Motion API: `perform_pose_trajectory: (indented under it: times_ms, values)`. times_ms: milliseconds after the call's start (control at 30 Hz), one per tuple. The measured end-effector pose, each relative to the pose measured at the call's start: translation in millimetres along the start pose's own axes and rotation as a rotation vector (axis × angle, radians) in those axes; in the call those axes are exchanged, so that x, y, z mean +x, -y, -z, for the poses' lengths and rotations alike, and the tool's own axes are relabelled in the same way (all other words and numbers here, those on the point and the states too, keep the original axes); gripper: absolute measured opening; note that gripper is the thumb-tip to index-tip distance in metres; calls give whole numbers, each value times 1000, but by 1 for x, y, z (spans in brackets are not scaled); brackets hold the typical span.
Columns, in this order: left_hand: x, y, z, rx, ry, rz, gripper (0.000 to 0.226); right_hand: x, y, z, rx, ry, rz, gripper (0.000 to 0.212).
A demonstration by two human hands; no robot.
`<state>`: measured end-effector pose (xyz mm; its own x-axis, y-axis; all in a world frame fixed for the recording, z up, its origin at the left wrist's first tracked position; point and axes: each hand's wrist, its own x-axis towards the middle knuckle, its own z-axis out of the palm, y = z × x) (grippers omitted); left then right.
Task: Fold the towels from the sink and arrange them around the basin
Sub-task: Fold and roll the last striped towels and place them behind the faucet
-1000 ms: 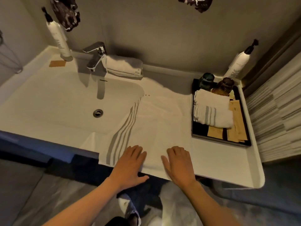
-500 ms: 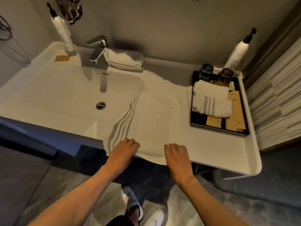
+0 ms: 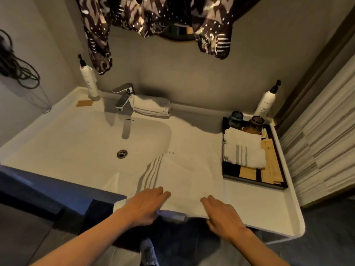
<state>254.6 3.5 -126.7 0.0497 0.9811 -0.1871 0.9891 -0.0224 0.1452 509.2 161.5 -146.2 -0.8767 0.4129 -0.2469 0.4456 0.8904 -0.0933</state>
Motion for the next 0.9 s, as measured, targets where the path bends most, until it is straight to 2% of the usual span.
perform_pose_trajectory:
  times_ms: [67, 133, 200, 233, 333, 433, 467, 533, 600, 633, 733, 900]
  values:
    - [5, 22, 9, -25, 60, 17, 52, 9, -14, 9, 164, 104, -41, 61]
    - [14, 51, 23, -134, 87, 73, 41, 25, -31, 28, 405, 202, -131, 57]
    - [27, 79, 40, -279, 70, 155, 31, 44, -46, 54, 569, 189, -204, 30]
    - [40, 95, 46, -337, 49, 187, 29, 58, -54, 66, 610, 145, -252, 16]
    - [80, 130, 50, -451, -56, 286, 26, 95, -71, 88, 708, -86, -457, 0]
    - [112, 138, 42, -343, -417, 441, 33, 120, -69, 82, 562, -398, -698, 30]
    - [117, 130, 37, -271, -521, 412, 36, 122, -62, 74, 437, -511, -684, 32]
    - [128, 107, 24, -219, -585, 163, 33, 130, -40, 57, 208, -630, -469, 30]
    - [137, 81, -4, -192, -481, -93, 36, 141, -24, 33, 94, -519, -222, 27]
    - [139, 71, -22, -185, -385, -152, 42, 146, -21, 16, 94, -441, -180, 28]
    - [138, 61, -58, -177, -168, -149, 54, 149, -20, -19, 184, -307, -261, 38]
    - [138, 76, -60, -135, -159, -174, 59, 141, -22, -24, 156, -298, -287, 49]
